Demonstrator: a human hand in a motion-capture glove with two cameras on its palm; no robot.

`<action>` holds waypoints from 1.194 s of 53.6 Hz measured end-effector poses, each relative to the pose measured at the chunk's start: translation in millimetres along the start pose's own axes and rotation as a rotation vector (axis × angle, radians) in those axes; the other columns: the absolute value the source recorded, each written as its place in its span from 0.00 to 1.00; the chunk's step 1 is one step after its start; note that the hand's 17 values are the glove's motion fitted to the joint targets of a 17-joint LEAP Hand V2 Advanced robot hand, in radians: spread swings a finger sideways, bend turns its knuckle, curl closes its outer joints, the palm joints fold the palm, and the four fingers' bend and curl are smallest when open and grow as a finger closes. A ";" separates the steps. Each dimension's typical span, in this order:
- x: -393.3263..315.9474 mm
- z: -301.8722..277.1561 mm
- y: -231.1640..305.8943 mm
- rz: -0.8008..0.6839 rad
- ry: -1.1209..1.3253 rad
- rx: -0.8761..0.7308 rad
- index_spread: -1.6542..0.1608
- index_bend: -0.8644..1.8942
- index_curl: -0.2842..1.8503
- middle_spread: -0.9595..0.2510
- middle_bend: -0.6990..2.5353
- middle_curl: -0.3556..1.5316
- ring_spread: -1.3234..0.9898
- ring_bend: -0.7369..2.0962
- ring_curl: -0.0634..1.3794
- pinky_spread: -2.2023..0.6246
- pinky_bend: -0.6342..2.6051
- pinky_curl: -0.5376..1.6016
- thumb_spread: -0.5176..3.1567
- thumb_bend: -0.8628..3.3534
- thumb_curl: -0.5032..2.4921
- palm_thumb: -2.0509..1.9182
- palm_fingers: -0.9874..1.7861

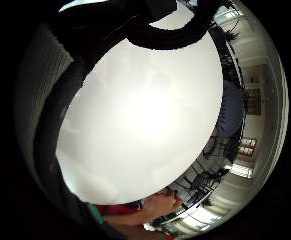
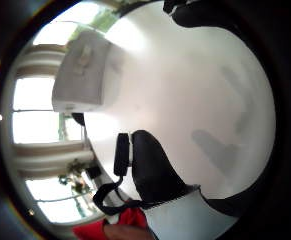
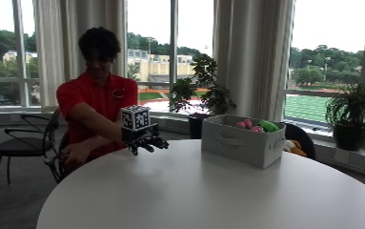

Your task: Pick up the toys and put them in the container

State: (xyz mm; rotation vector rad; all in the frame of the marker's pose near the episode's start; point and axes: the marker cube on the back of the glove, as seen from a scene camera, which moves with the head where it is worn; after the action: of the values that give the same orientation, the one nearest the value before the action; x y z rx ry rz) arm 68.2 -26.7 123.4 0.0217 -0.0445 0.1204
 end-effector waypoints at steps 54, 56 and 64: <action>0.0 23.1 15.7 0.018 -0.040 -0.027 0.67 0.41 0.34 0.70 0.26 0.30 0.55 0.31 0.14 0.82 0.42 0.41 0.44 0.19 0.25 0.50 0.31; 0.3 25.0 16.0 0.015 -0.038 -0.029 0.67 0.41 0.34 0.70 0.26 0.30 0.55 0.31 0.14 0.82 0.42 0.41 0.44 0.19 0.25 0.50 0.31; 1.5 30.6 15.1 -0.002 -0.054 -0.037 0.67 0.41 0.34 0.70 0.26 0.30 0.55 0.31 0.14 0.81 0.42 0.41 0.44 0.19 0.25 0.50 0.31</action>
State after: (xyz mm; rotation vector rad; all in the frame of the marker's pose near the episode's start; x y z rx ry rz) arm 66.5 -12.3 154.4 -0.0118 -0.1003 0.1175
